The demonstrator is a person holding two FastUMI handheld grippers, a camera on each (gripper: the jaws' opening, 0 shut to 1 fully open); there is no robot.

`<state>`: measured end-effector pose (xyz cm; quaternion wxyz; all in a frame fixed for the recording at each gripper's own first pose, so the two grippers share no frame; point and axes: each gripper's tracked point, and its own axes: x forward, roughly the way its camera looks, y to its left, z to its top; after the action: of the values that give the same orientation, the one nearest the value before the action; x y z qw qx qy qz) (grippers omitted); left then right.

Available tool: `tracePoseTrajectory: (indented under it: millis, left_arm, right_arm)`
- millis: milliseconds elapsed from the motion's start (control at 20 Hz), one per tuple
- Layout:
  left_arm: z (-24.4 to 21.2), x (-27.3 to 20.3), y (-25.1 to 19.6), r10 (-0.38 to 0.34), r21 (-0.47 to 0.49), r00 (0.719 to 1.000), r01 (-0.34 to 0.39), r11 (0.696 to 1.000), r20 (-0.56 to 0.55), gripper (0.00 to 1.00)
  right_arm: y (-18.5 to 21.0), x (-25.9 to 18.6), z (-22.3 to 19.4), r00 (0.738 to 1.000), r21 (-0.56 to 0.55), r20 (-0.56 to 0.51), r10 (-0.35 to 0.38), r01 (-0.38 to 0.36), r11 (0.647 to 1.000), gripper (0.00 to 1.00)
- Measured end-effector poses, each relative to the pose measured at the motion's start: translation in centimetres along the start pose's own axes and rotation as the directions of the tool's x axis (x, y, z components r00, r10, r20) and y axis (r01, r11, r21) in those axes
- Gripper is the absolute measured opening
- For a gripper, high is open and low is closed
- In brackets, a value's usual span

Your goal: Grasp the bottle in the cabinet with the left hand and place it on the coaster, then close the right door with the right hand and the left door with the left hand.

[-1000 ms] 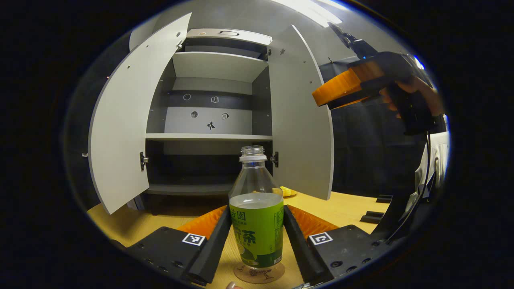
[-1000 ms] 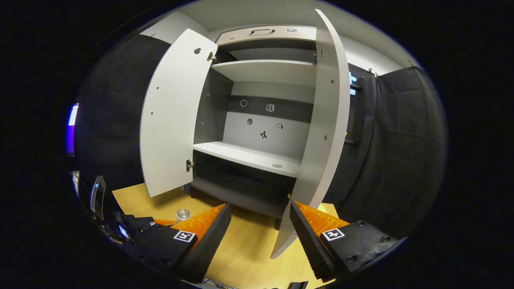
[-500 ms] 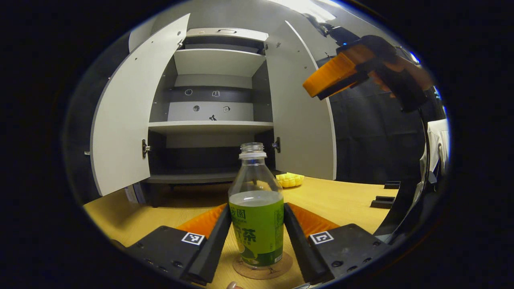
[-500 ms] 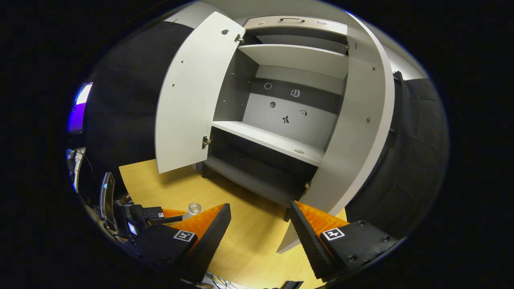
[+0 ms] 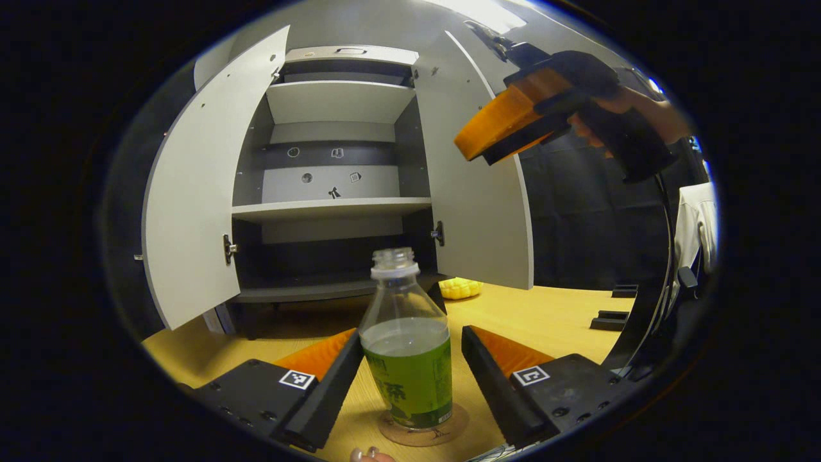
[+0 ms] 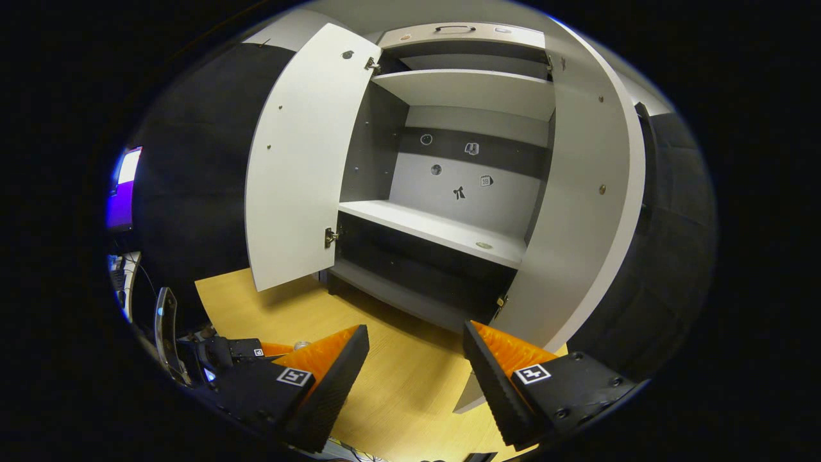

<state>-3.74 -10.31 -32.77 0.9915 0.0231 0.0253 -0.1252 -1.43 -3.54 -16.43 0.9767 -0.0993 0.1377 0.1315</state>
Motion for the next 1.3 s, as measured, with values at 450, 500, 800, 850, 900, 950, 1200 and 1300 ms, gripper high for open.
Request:
tracePoseTrajectory:
  millis: [450, 500, 800, 850, 900, 950, 1200, 1300]
  left_arm:
    - [10.3, 1.4, 3.3, 0.006, -0.112, 1.0, -0.004, 0.994, 0.019, 0.96]
    - [12.0, 1.4, 3.9, -0.003, -0.113, 1.0, 0.006, 0.994, 0.031, 0.96]
    - [20.5, 0.3, 9.6, 0.034, -0.004, 0.998, -0.034, 0.999, 0.054, 0.96]
    - [21.5, -0.3, 10.6, 0.047, -0.004, 0.997, -0.047, 0.999, 0.053, 0.96]
    - [22.3, -0.8, 11.4, 0.053, -0.017, 0.997, -0.052, 0.998, 0.047, 0.96]
    - [22.8, -1.5, 12.0, 0.057, -0.035, 0.998, -0.056, 0.998, 0.039, 0.96]
    - [23.9, -6.6, 18.3, 0.211, -0.026, 0.977, -0.211, 0.977, -0.004, 0.96]
    - [23.6, -9.0, 21.0, 0.298, 0.0, 0.954, -0.298, 0.955, -0.028, 0.96]
  right_arm:
    - [-3.6, -2.9, 6.3, 0.986, 0.093, 0.125, -0.113, 0.102, 0.99, 0.98]
    - [-4.0, -3.8, 6.8, 0.984, 0.105, 0.131, -0.124, 0.11, 0.988, 0.98]
    - [-11.3, -9.1, 7.5, 0.926, 0.165, 0.148, -0.348, 0.324, 0.932, 0.98]
    - [-12.7, -9.6, 7.3, 0.909, 0.194, 0.14, -0.391, 0.362, 0.912, 0.98]
    - [-14.2, -10.0, 7.2, 0.893, 0.226, 0.134, -0.43, 0.395, 0.89, 0.94]
    - [-15.5, -10.4, 7.3, 0.874, 0.255, 0.135, -0.466, 0.424, 0.869, 0.98]
    - [-19.4, -9.6, 8.5, 0.847, 0.334, 0.18, -0.5, 0.426, 0.841, 0.98]
    - [-19.1, -8.5, 8.9, 0.868, 0.309, 0.196, -0.457, 0.388, 0.868, 0.98]
